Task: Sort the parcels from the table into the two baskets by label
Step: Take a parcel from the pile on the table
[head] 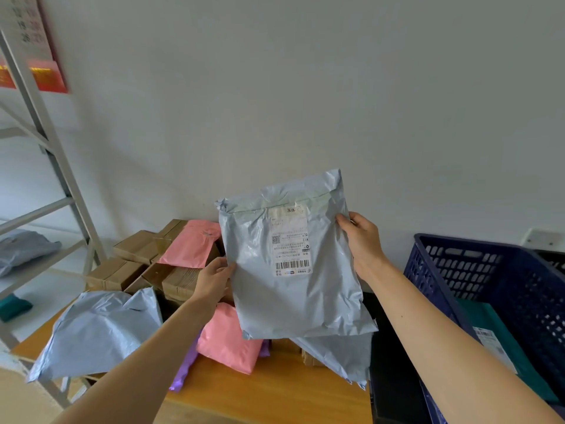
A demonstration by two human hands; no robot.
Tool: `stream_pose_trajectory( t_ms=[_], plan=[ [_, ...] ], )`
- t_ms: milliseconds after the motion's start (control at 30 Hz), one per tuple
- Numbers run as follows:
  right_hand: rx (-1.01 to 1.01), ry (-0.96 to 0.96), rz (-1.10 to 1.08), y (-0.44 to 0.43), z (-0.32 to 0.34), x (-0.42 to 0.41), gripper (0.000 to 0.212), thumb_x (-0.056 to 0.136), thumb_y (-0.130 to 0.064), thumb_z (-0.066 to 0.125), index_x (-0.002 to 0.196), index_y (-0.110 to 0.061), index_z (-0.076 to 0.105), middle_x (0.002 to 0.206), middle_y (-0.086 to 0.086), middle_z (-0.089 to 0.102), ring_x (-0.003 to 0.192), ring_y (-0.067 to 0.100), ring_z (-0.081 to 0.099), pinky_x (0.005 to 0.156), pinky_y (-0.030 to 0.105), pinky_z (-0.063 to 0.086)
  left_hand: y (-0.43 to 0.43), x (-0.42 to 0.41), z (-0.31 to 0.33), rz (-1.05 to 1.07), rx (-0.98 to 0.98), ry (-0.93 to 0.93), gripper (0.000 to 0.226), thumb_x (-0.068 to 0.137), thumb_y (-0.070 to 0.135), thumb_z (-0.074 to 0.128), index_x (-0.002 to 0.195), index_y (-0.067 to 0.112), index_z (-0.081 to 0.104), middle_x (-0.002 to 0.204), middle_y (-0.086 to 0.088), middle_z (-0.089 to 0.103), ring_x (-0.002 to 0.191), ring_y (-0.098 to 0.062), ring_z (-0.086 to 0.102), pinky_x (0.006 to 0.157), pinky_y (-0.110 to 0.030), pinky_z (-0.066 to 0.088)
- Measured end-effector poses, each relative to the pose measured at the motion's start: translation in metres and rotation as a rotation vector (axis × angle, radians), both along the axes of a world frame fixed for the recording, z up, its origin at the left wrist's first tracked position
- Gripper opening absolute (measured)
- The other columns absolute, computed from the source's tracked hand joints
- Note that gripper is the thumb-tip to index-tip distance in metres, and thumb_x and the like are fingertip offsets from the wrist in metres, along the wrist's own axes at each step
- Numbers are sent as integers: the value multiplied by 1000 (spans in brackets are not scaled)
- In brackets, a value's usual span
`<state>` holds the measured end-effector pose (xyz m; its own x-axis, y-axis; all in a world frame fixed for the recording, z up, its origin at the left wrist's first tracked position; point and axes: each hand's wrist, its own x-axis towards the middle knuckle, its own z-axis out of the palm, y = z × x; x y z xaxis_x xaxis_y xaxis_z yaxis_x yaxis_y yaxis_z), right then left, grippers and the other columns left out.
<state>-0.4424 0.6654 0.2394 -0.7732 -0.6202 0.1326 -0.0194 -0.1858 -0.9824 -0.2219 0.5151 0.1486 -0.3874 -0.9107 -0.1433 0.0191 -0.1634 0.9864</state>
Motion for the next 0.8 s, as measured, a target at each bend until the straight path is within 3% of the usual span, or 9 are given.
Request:
stream_pose_trajectory(
  t_ms=[100, 233, 367, 467, 533, 600, 633, 733, 800],
  plan=[
    [87, 32, -93, -5, -12, 6, 19, 95, -16, 58, 88, 1, 64, 82, 11, 60, 76, 21, 54, 71, 34, 45, -7, 11, 12, 37, -76, -8, 11, 97, 14, 56, 88, 13, 63, 92, -6, 65, 85, -22, 61, 83, -42, 53],
    [213, 43, -144, -11, -30, 15, 21, 96, -17, 55, 80, -4, 58, 76, 9, 51, 73, 22, 46, 65, 31, 40, -17, 20, 29, 58, -190, -78, 10, 99, 15, 52, 98, 8, 60, 93, -5, 62, 90, -24, 56, 79, -33, 47],
    [297, 60, -154, -11, -38, 23, 19, 94, -9, 55, 91, 9, 60, 86, 10, 53, 79, 20, 48, 51, 16, 42, -24, 19, 50, 148, -255, -150, 19, 101, 19, 48, 112, 7, 58, 103, -8, 60, 95, -24, 55, 80, -33, 44],
    [346, 104, -200, -13, -33, 25, 21, 89, -2, 56, 109, 2, 60, 101, 7, 62, 92, 22, 58, 58, 20, 41, -28, 13, 64, 209, -307, -190, 19, 102, 21, 45, 111, 9, 56, 94, -5, 59, 83, -21, 54, 63, -27, 41],
    [371, 134, -253, -14, -28, 25, 35, 89, -2, 52, 124, -1, 51, 112, 7, 57, 105, 27, 56, 72, 25, 46, -29, 9, 71, 217, -374, -222, 20, 102, 21, 44, 110, 7, 55, 84, -2, 56, 69, -16, 50, 56, -24, 39],
    [392, 185, -310, -13, -20, 29, 53, 91, 1, 47, 141, -5, 33, 137, 8, 43, 127, 26, 44, 99, 32, 40, -30, 6, 75, 212, -448, -267, 19, 102, 20, 43, 108, 7, 56, 85, -3, 58, 68, -16, 51, 58, -27, 40],
    [385, 243, -331, -13, -15, 31, 58, 91, 3, 45, 145, -7, 28, 146, 8, 35, 133, 25, 39, 104, 32, 35, -31, 5, 76, 205, -489, -291, 18, 102, 19, 43, 107, 7, 57, 89, -4, 59, 72, -20, 54, 61, -29, 41],
    [305, 492, -365, -16, 2, 43, 55, 91, 4, 46, 143, -9, 33, 149, 7, 32, 135, 22, 36, 101, 25, 33, -31, 1, 78, 163, -625, -378, 19, 100, 18, 46, 107, 9, 60, 91, -4, 62, 81, -25, 54, 67, -31, 38],
    [237, 706, -370, -22, 12, 53, 49, 90, 3, 49, 137, -8, 40, 146, 7, 37, 135, 22, 38, 106, 28, 34, -32, -1, 78, 118, -709, -435, 18, 99, 19, 49, 106, 11, 64, 93, -6, 66, 84, -27, 56, 70, -33, 41]
  ],
)
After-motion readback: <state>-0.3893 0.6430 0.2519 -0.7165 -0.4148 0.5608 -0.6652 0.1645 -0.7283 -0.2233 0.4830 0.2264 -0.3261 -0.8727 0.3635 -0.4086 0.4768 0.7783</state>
